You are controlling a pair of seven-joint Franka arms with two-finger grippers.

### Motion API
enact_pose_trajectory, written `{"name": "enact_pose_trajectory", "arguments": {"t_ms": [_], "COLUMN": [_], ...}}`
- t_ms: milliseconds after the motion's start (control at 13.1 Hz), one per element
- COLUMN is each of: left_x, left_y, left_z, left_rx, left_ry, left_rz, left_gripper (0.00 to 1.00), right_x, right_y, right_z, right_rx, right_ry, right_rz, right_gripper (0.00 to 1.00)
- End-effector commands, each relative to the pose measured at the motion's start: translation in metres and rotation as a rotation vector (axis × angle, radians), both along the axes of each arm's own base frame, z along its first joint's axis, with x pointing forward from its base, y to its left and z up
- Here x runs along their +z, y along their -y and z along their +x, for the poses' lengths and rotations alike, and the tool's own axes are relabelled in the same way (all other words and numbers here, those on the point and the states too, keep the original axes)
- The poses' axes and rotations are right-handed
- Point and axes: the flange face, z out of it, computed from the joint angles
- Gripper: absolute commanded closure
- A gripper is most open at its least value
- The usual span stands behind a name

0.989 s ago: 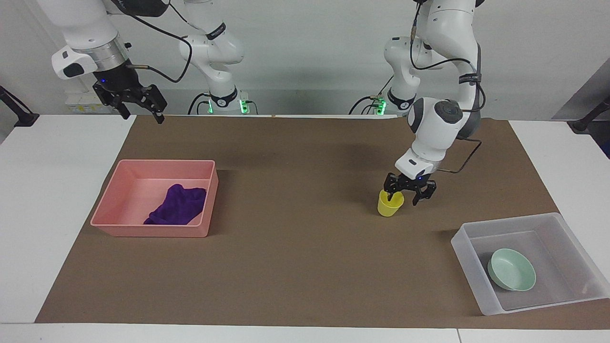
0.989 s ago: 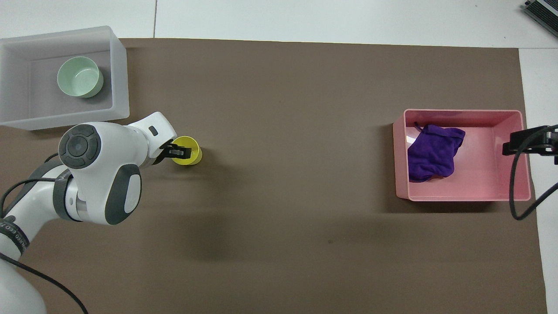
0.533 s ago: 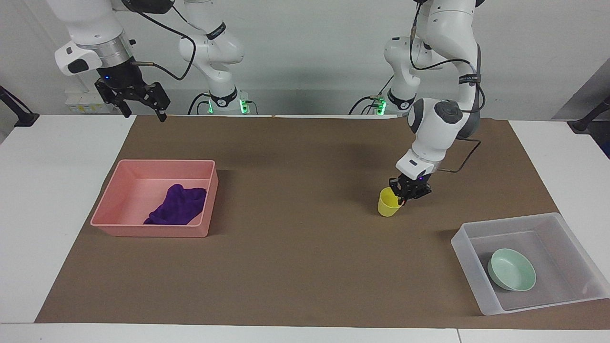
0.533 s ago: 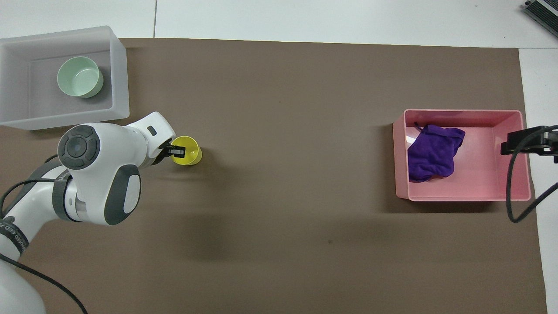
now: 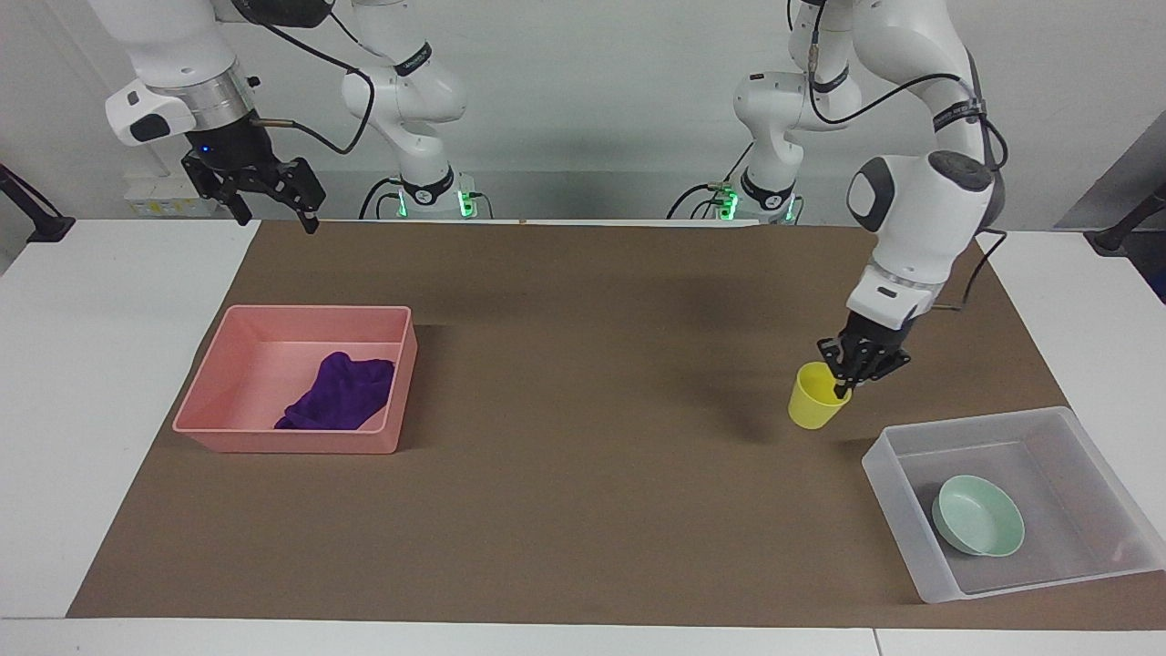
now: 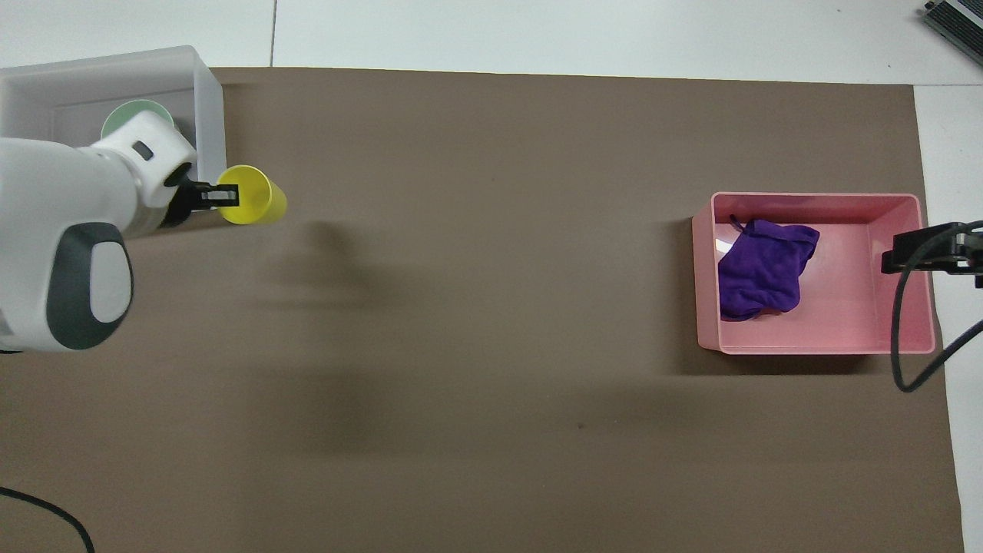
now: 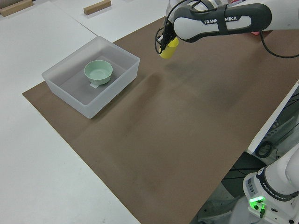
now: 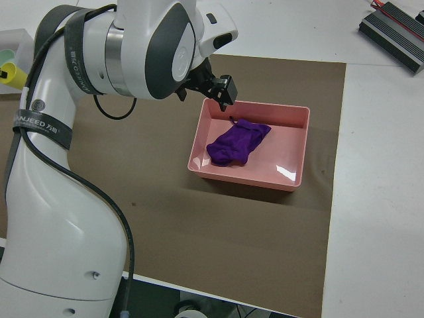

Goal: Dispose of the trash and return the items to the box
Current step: 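Lift the yellow cup with the left gripper toward the clear bin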

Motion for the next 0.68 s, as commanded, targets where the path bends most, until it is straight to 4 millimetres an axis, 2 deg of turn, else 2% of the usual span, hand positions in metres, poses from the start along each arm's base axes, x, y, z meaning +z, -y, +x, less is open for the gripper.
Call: {"name": "enact_pose_trajectory", "arguments": {"t_ms": [0, 76, 152, 228, 304, 457, 609], "left_x": [0.016, 0.02, 0.025, 0.018, 0.017, 0.005, -0.022], "left_y": [-0.041, -0.065, -0.077, -0.086, -0.108, -0.136, -0.159], "left_z": [0.044, 0.062, 0.075, 0.087, 0.1, 0.116, 0.131], "left_rx": [0.064, 0.101, 0.114, 0.123, 0.15, 0.179, 0.206], "left_ry": [0.04, 0.059, 0.055, 0.034, 0.042, 0.052, 0.047], "left_rz": [0.007, 0.001, 0.003, 0.004, 0.006, 0.008, 0.004], "left_gripper": [1.0, 1.0, 1.0, 1.0, 1.0, 1.0, 1.0], "right_x": [-0.001, -0.001, -0.001, -0.001, -0.001, -0.001, -0.001], "right_y": [0.001, 0.001, 0.0, 0.0, 0.0, 0.0, 0.0], "right_z": [-0.008, -0.008, -0.008, -0.008, -0.008, -0.009, -0.009], "right_rx": [0.014, 0.014, 0.015, 0.014, 0.014, 0.014, 0.014], "right_ry": [-0.009, -0.009, -0.009, -0.009, -0.009, -0.01, -0.01], "right_rz": [-0.012, -0.012, -0.012, -0.012, -0.012, -0.012, -0.012], "right_gripper": [0.0, 0.0, 0.0, 0.0, 0.0, 0.0, 0.0]}}
